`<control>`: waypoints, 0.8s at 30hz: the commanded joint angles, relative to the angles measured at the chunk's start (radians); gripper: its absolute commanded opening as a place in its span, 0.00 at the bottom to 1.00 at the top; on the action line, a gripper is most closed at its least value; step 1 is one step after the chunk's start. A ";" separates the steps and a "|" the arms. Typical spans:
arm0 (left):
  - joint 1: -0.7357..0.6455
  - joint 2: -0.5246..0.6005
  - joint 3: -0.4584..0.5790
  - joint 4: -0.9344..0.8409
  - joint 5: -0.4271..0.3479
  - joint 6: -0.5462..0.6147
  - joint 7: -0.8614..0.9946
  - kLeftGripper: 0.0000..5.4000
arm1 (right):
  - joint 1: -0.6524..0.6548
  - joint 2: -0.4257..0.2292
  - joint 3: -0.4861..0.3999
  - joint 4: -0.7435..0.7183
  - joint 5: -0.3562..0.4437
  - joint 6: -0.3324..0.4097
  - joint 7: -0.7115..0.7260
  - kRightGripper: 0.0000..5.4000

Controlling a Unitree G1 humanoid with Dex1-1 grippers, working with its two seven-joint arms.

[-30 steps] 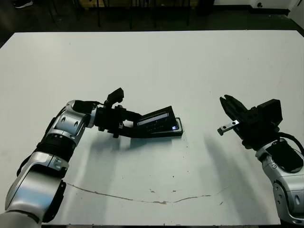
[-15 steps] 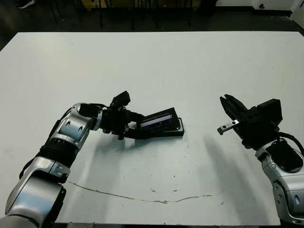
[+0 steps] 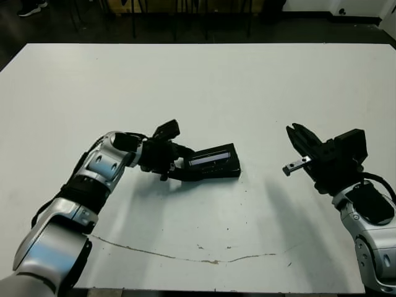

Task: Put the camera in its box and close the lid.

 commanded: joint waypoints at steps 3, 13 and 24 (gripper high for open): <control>0.007 -0.072 -0.084 0.088 0.060 0.034 -0.020 0.51 | 0.011 0.001 0.004 0.006 0.004 0.004 -0.001 0.00; -0.057 -0.136 -0.143 0.164 0.128 0.020 -0.051 0.51 | 0.013 0.000 0.007 -0.003 -0.001 0.008 -0.006 0.00; -0.085 -0.109 -0.216 0.117 0.205 0.030 -0.090 0.51 | 0.015 -0.005 0.013 -0.012 -0.005 0.019 -0.007 0.00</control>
